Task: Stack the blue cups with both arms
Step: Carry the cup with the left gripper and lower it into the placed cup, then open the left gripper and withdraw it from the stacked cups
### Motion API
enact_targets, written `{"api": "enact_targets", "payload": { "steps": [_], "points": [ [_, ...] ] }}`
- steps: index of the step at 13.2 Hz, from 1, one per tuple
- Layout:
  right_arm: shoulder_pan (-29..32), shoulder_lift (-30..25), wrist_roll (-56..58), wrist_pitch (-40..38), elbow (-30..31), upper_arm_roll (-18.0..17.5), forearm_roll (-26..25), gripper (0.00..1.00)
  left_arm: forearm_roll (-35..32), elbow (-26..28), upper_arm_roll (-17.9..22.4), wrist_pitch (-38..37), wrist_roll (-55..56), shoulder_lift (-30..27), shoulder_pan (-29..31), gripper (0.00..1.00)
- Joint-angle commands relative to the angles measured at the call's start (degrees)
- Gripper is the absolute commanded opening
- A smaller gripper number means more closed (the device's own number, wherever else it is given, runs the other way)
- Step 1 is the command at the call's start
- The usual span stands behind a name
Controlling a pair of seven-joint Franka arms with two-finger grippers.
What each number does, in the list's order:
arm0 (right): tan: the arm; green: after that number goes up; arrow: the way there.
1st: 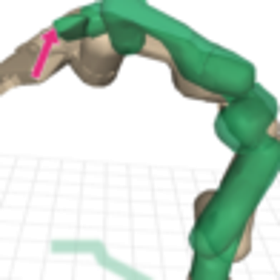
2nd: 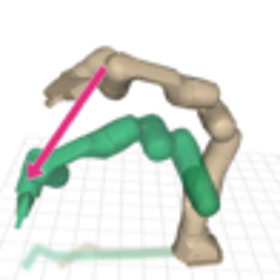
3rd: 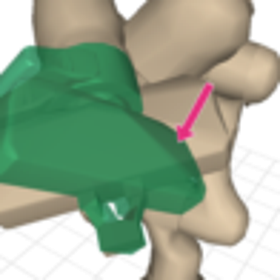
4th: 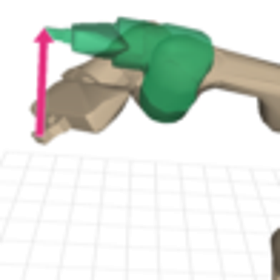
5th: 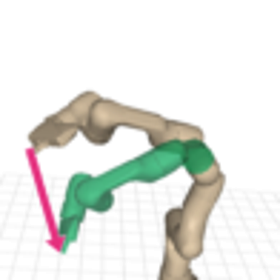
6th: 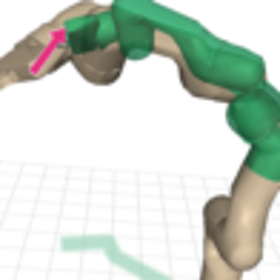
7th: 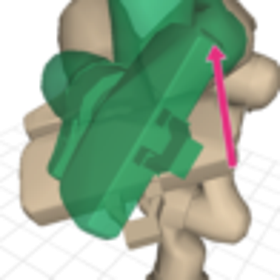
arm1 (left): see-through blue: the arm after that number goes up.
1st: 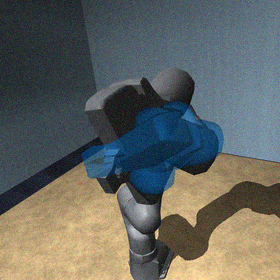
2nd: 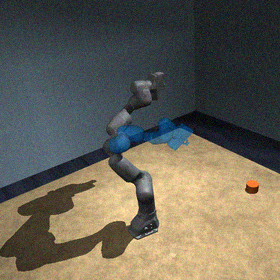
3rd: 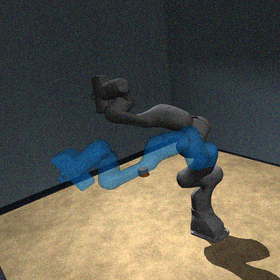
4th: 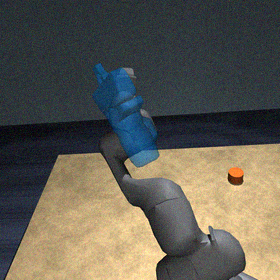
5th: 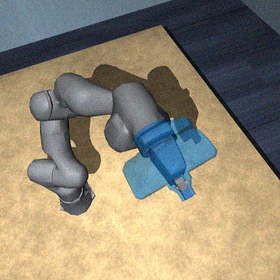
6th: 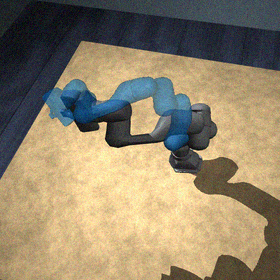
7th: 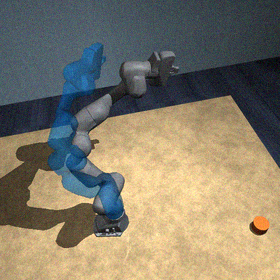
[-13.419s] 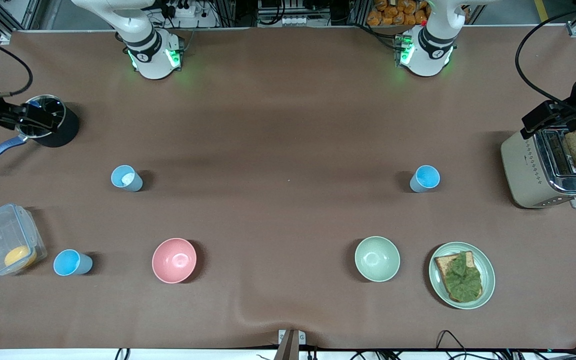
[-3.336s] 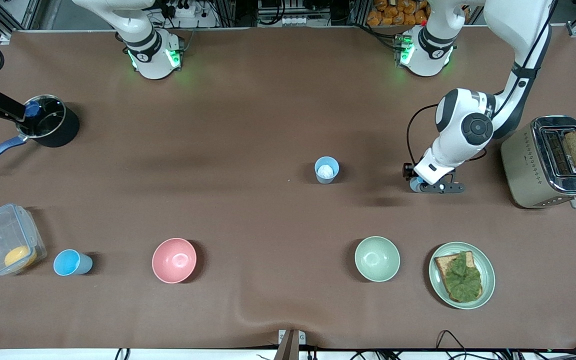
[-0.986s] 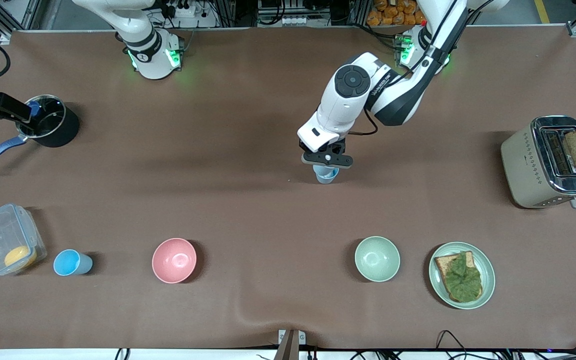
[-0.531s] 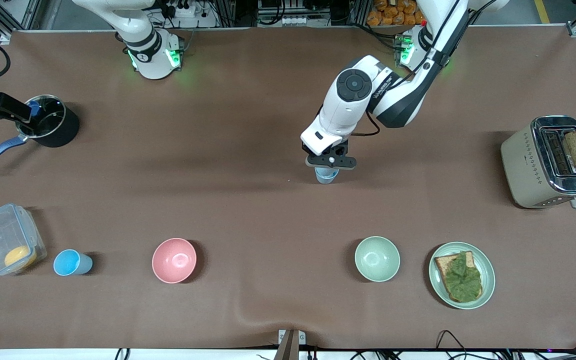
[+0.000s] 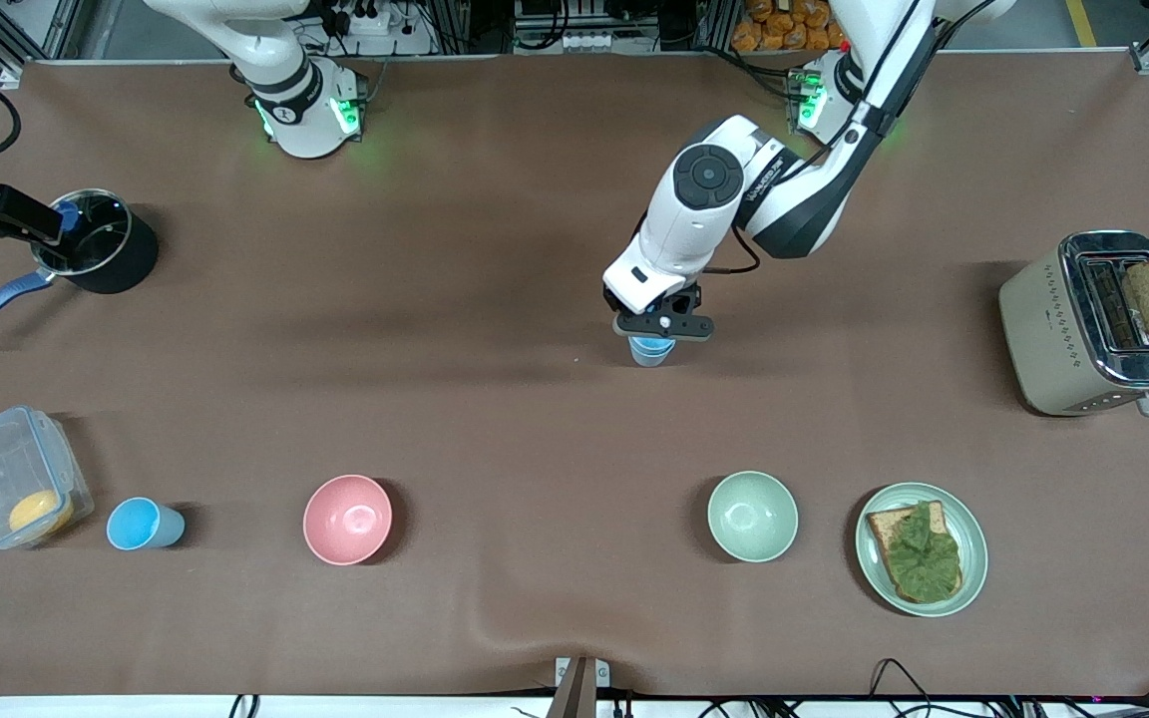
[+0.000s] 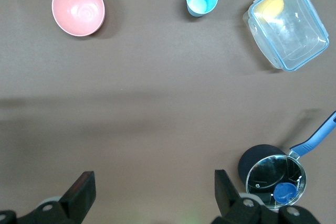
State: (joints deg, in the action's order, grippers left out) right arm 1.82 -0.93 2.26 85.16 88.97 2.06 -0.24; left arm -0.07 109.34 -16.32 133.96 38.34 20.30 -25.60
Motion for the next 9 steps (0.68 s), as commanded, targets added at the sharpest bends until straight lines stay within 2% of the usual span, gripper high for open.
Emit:
{"api": "enact_targets", "payload": {
  "steps": [1, 2, 8, 9],
  "points": [
    [0.6, 0.0, 0.0, -0.3, -0.2, -0.6, -0.9, 1.0, -1.8, 1.0, -0.2, 0.2, 1.6, -3.9, 3.1, 1.0],
    [0.6, 0.0, 0.0, -0.3, -0.1, -0.6, -1.0, 1.0, -1.8, 1.5, -0.2, 0.2, 1.2, -5.4, 4.2, 1.0],
    [0.6, 0.0, -0.1, -0.4, -0.2, -0.6, -0.9, 1.0, -1.7, 3.9, -0.2, -0.3, -0.5, -19.1, 20.3, 1.0],
    [0.6, 0.0, 0.0, -0.4, -0.2, -0.6, -1.0, 1.0, -1.7, 4.0, 0.1, -2.1, -3.2, -21.2, 21.6, 1.0]
  ]
}}
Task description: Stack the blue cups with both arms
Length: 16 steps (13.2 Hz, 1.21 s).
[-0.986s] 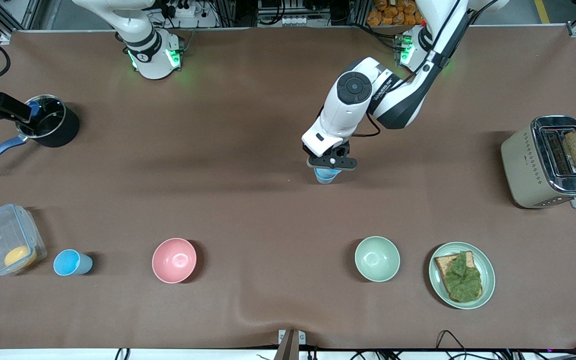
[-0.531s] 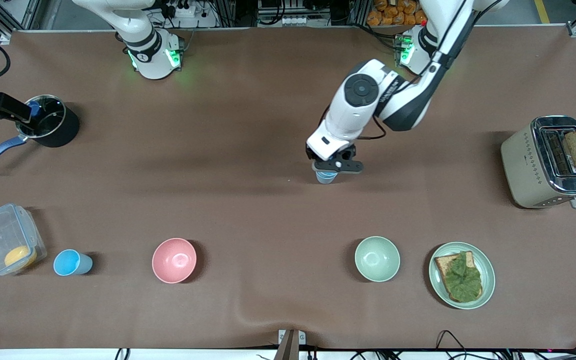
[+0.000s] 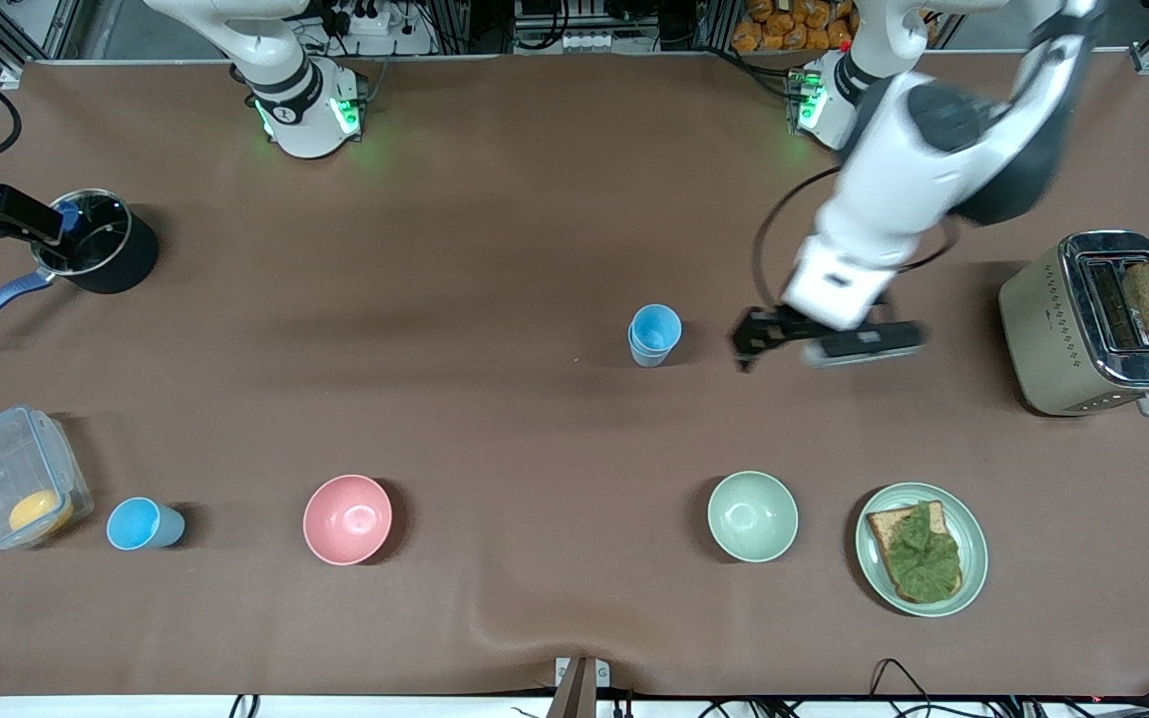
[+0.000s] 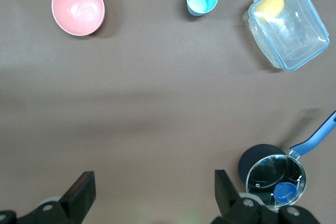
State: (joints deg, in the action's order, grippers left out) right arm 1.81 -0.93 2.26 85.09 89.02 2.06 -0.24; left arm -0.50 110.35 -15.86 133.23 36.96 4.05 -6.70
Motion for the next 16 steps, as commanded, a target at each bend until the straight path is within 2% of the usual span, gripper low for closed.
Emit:
{"api": "enact_targets", "payload": {
  "steps": [1, 3, 5, 7, 9, 11, 16],
  "points": [
    [0.6, 0.0, 0.0, -0.4, -0.2, -0.6, -0.9, 1.0, -1.3, 2.1, 1.5, -6.7, -6.3, -6.8, 2.7, 1.0],
    [0.6, 0.0, 0.0, -0.4, -0.2, -0.6, -1.0, 1.0, -1.3, 0.4, 7.4, -13.8, -16.9, -9.0, 2.7, 1.0],
    [0.6, 0.0, 0.0, -0.4, -0.2, -0.6, -1.0, 1.0, -0.6, -4.6, 11.1, -22.1, -23.2, -9.2, 2.9, 1.0],
    [0.6, 0.0, 0.0, -0.4, -0.2, -0.6, -1.0, 1.0, -0.6, -11.7, 12.0, -31.6, -23.3, -8.6, 3.4, 1.0],
    [0.6, 0.0, 0.0, -0.4, -0.2, -0.6, -1.0, 1.0, -0.9, -16.6, 12.2, -37.8, -23.3, -7.6, 4.6, 1.0],
    [0.6, 0.0, 0.0, -0.4, -0.2, -0.6, -1.0, 1.0, -0.6, -18.8, 12.2, -40.7, -23.3, -6.9, 6.8, 1.0],
    [0.6, 0.0, 0.0, -0.4, -0.2, -0.6, -1.0, 1.0, 1.2, -19.2, 13.3, -40.9, -22.5, -6.5, 6.5, 1.0]
  ]
}}
